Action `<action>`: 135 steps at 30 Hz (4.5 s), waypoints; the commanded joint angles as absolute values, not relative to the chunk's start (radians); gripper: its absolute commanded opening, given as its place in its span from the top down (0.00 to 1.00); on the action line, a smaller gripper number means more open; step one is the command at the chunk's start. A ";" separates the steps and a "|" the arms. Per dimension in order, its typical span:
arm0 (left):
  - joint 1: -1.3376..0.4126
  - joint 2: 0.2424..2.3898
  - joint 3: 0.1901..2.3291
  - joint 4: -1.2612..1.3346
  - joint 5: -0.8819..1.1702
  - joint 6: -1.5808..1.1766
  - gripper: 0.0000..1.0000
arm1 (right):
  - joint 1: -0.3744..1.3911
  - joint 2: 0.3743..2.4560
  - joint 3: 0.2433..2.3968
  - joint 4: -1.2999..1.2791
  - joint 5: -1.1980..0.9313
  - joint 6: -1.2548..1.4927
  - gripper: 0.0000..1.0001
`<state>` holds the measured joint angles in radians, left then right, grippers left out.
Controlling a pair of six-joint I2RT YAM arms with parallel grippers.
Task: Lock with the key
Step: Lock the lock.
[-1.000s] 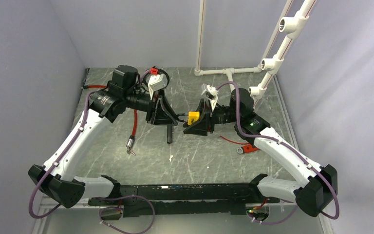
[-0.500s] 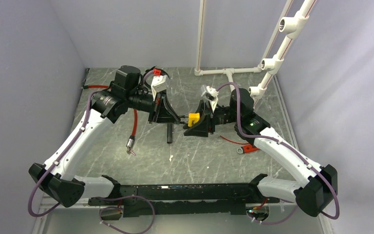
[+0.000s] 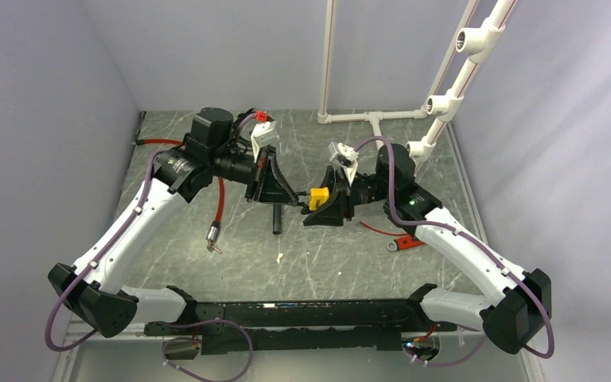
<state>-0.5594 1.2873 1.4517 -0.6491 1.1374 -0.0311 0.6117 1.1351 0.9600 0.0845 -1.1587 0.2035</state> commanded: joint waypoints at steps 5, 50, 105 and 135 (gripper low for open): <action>-0.654 1.305 1.396 -0.431 1.148 -0.154 1.00 | 0.647 1.171 1.019 0.154 -1.108 0.160 1.00; -0.715 1.258 1.209 -0.347 0.808 -0.187 1.00 | 0.714 1.190 1.014 0.195 -0.980 0.198 1.00; -0.487 1.198 1.243 -0.367 1.055 -0.157 1.00 | 0.701 1.167 0.961 -0.105 -1.012 -0.037 1.00; -0.456 1.206 1.283 -0.525 1.215 0.007 1.00 | 0.576 1.062 0.941 -0.076 -1.067 0.110 0.58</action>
